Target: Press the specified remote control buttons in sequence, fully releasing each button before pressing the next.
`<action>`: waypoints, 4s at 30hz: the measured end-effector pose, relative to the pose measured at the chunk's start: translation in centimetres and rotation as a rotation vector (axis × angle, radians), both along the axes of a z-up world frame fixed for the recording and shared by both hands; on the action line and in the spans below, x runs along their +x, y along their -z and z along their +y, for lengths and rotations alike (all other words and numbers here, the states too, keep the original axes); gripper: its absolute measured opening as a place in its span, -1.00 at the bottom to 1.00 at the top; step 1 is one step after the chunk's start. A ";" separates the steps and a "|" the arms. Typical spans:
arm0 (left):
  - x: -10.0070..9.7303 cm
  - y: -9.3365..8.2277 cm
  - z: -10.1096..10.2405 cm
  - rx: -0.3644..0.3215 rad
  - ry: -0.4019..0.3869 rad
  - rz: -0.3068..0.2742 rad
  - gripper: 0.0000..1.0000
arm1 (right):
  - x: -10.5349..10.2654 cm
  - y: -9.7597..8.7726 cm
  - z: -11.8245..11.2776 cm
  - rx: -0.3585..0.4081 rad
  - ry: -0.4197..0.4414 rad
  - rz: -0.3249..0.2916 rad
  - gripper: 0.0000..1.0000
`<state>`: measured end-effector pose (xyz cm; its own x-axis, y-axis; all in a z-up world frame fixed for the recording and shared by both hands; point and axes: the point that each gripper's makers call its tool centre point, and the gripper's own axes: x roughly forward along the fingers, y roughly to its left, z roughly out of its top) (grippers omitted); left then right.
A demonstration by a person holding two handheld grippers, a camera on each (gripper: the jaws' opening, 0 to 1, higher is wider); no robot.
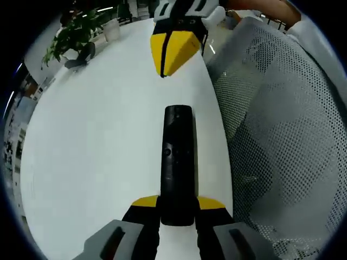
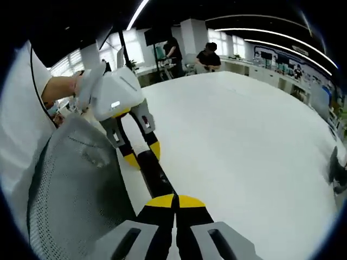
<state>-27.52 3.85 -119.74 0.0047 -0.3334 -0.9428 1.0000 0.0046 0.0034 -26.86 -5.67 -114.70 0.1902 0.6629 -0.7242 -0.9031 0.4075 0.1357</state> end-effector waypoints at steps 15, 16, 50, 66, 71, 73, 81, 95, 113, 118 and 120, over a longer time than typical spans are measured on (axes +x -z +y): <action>0.1 0.0 0.0 -0.029 -0.007 0.006 -0.54 | -0.6 3.7 0.0 -0.173 -0.167 -0.028 -1.00; 0.1 0.0 0.0 -0.035 -0.013 0.006 -0.54 | -0.6 3.7 0.0 -0.183 -0.178 -0.034 -1.00; 0.1 -0.1 -0.1 -0.018 0.008 0.010 -0.54 | -0.6 3.7 0.2 -0.203 -0.162 -0.006 -1.00; 0.1 0.0 -0.1 -0.039 0.004 0.015 -0.55 | -0.6 3.7 1.4 -0.214 -0.203 -0.049 -1.00; 0.1 0.0 -0.1 -0.045 0.009 0.018 -0.55 | -0.5 3.8 1.5 -0.261 -0.221 -0.075 -1.00; 0.1 0.0 -0.1 -0.045 0.015 0.020 -0.54 | -0.5 3.8 1.6 -0.267 -0.221 -0.078 -1.00; 0.1 -0.1 0.0 -0.055 0.027 0.023 -0.54 | -0.2 3.8 1.7 -0.249 -0.210 -0.077 -1.00; 0.1 -0.1 0.0 -0.075 0.017 0.024 -0.54 | -0.4 3.6 2.7 -0.215 -0.297 -0.076 -1.00; 0.1 -0.1 0.0 -0.081 0.011 0.024 -0.54 | -0.5 3.9 2.9 -0.297 -0.442 -0.153 -1.00; 0.1 -0.1 0.0 -0.078 0.012 0.023 -0.54 | -0.4 3.6 2.9 -0.239 -0.398 -0.183 -1.00; 0.1 -0.1 0.0 -0.074 0.017 0.024 -0.54 | -0.7 3.5 3.1 -0.179 -0.352 -0.152 -1.00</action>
<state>-27.45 3.86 -119.59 -0.0240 -0.4024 -0.9152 0.9997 -0.0133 -0.0204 -27.52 -2.62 -118.25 0.0883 0.5727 -0.8150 -0.9956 0.0753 -0.0549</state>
